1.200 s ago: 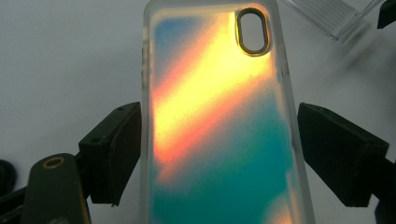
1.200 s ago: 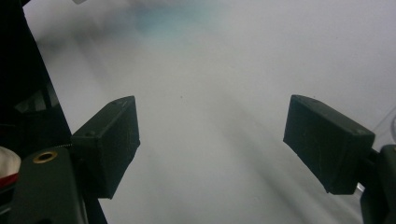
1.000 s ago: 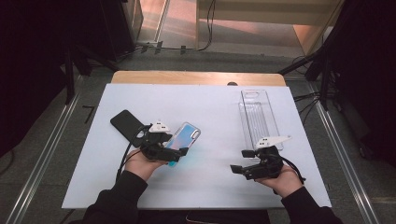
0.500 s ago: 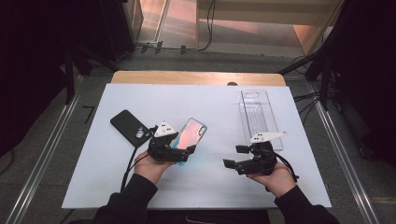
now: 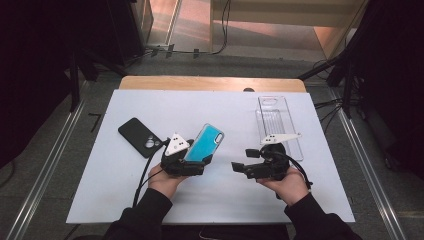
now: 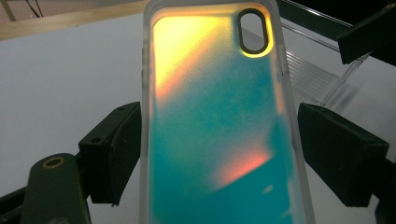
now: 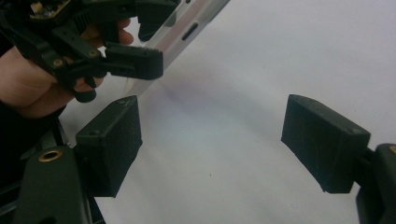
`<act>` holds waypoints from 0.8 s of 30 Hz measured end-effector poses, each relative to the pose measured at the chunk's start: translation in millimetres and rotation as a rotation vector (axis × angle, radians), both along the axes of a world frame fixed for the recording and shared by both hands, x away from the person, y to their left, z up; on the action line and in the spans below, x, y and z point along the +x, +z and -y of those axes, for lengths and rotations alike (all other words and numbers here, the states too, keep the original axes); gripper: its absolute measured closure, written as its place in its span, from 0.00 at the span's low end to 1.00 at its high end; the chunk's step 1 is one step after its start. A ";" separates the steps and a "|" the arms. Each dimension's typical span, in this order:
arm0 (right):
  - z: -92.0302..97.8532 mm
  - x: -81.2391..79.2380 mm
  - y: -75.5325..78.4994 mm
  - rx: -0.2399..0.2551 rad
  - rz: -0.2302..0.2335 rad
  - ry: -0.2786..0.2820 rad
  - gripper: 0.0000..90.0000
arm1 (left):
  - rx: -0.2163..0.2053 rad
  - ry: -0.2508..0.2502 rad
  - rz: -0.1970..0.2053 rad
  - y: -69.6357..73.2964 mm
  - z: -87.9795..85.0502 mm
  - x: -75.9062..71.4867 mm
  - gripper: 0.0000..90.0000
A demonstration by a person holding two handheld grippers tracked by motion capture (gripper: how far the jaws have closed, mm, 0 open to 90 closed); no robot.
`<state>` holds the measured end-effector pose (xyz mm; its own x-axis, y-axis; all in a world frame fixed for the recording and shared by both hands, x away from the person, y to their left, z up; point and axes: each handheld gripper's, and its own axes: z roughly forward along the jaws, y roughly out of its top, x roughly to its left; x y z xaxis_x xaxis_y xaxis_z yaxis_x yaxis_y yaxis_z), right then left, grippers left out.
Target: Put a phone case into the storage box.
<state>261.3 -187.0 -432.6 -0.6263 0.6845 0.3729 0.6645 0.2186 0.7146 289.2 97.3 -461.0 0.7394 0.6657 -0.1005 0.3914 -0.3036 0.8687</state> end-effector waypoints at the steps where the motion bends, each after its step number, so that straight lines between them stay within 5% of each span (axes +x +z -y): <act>1: -1.6 1.2 1.2 0.001 -0.001 -0.001 0.20 | 0.001 0.003 0.006 -0.8 0.8 -0.4 0.19; 13: -14.9 19.2 16.5 0.041 0.001 -0.033 0.21 | -0.064 0.021 0.054 -9.4 3.2 -5.6 0.19; 24: -22.0 34.9 20.7 0.097 -0.027 -0.058 0.22 | -0.052 0.028 0.092 -9.7 7.4 -9.2 0.19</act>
<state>296.2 -165.0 -411.9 -0.5756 0.6795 0.4550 0.6930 0.1100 0.7125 279.9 89.9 -470.6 0.7281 0.6821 -0.0681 0.3172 -0.2472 0.9156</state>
